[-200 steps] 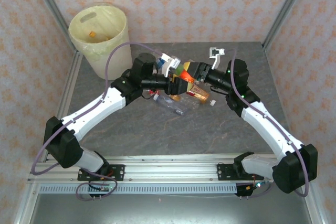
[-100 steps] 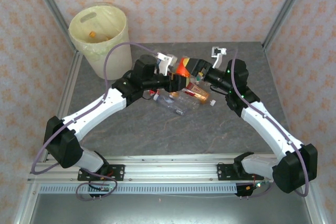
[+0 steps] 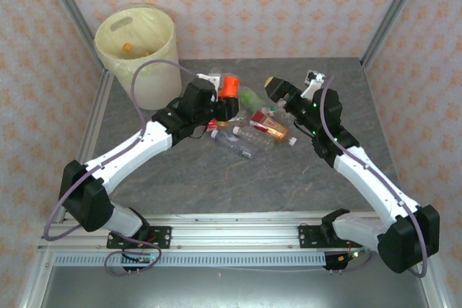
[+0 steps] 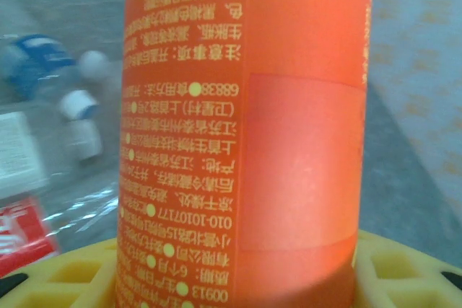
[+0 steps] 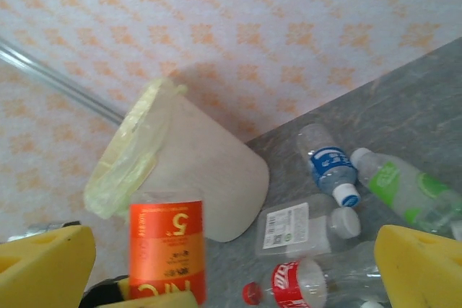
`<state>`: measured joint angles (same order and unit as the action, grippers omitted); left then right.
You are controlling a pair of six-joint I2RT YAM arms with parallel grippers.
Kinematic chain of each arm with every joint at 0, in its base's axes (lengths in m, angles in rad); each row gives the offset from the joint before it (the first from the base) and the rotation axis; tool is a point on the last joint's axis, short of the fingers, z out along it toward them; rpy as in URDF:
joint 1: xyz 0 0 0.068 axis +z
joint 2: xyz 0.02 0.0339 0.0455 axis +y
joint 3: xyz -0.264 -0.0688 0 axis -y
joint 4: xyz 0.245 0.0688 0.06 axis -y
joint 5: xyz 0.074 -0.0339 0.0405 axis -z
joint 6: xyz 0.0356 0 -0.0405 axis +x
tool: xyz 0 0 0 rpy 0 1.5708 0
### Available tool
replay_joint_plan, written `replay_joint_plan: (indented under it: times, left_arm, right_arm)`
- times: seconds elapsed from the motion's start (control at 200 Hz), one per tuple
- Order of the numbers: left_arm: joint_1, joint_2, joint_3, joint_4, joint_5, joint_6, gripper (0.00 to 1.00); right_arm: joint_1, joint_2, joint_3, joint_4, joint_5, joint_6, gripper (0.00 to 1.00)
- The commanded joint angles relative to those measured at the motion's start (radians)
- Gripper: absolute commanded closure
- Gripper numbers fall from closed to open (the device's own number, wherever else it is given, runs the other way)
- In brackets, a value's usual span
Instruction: Put the plastic bottles in the bin
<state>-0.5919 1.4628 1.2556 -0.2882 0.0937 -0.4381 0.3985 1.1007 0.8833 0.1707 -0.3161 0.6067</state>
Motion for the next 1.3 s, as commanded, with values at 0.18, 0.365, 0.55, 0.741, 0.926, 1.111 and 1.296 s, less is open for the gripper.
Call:
replay_joint_plan:
  times: [0.18, 0.365, 0.55, 0.741, 0.926, 1.111, 1.296]
  left_arm:
    - [0.097, -0.055, 0.120, -0.151, -0.383, -0.049, 0.51]
    - [0.185, -0.070, 0.158, -0.094, -0.424, -0.070, 0.52]
    - [0.223, -0.064, 0.246, -0.021, -0.543, -0.035, 0.52]
    - [0.236, -0.050, 0.279, 0.119, -0.680, 0.019, 0.51]
    - [0.321, 0.029, 0.397, 0.109, -0.678, 0.014, 0.50]
    - [0.411, 0.135, 0.518, 0.092, -0.671, -0.074, 0.51]
    - [0.467, 0.256, 0.669, 0.004, -0.651, -0.250, 0.51]
  right_arm:
    - [0.004, -0.054, -0.031, -0.023, 0.097, 0.014, 0.01]
    - [0.004, -0.081, -0.050, -0.008, 0.075, 0.020, 0.01]
    - [0.005, -0.127, -0.066, -0.020, 0.096, -0.005, 0.01]
    - [0.003, -0.172, -0.091, -0.032, 0.113, -0.022, 0.01]
    - [0.003, -0.208, -0.100, -0.054, 0.115, -0.050, 0.01]
    - [0.004, -0.220, -0.106, -0.069, 0.112, -0.052, 0.01]
    - [0.003, -0.220, -0.096, -0.064, 0.062, -0.040, 0.01]
